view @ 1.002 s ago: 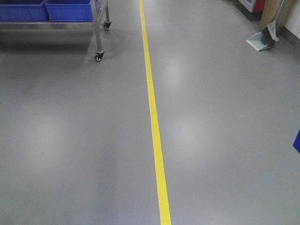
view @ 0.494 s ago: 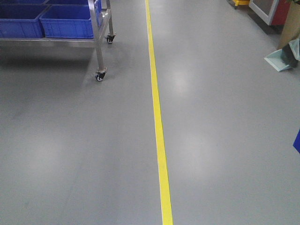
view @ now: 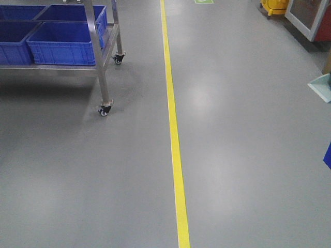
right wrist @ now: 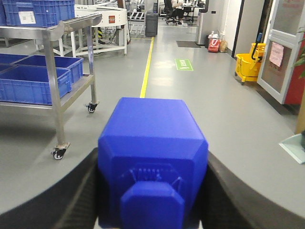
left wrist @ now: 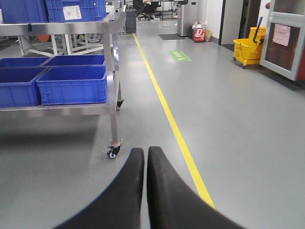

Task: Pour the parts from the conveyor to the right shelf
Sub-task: 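Drive along the yellow floor line carrying the block, then turn and drive down the aisle between blue bin shelves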

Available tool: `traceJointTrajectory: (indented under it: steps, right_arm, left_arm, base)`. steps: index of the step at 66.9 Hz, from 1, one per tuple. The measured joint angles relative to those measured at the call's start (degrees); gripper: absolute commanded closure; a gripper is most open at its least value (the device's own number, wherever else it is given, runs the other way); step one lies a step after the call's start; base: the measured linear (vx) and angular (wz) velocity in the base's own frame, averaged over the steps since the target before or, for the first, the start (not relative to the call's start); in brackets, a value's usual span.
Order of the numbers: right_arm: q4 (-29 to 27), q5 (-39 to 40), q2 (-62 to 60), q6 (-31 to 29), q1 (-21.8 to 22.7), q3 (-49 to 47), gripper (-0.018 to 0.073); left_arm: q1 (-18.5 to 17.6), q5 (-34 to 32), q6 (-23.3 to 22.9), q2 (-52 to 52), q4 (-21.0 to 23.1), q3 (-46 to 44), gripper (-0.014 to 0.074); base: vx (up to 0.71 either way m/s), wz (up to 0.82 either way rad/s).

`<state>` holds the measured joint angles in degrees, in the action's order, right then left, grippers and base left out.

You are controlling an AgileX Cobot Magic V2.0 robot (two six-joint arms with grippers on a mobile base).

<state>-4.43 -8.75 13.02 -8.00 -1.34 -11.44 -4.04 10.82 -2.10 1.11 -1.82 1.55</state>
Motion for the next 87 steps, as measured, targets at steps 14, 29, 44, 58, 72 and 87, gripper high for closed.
traceJointTrajectory:
  steps: [14,29,44,58,72,87]
  right_arm:
    - [0.0,0.0,0.0,0.0,0.0,0.0,0.0561]
    - [0.0,0.0,0.0,0.0,0.0,0.0,0.0561]
    - [0.0,0.0,0.0,0.0,0.0,0.0,0.0561]
    - [0.0,0.0,0.0,0.0,0.0,0.0,0.0561]
    - [0.0,0.0,0.0,0.0,0.0,0.0,0.0561]
    - [0.0,0.0,0.0,0.0,0.0,0.0,0.0561]
  left_arm:
    - [0.0,0.0,0.0,0.0,0.0,0.0,0.0603]
    - [0.0,0.0,0.0,0.0,0.0,0.0,0.0603]
    - [0.0,0.0,0.0,0.0,0.0,0.0,0.0603]
    - [0.0,0.0,0.0,0.0,0.0,0.0,0.0603]
    - [0.0,0.0,0.0,0.0,0.0,0.0,0.0603]
    - [0.0,0.0,0.0,0.0,0.0,0.0,0.0603]
  base:
    - [0.71,0.09]
    - [0.69,0.11]
    - [0.65,0.09]
    - [0.60,0.08]
    - [0.50,0.33]
    - [0.42,0.79]
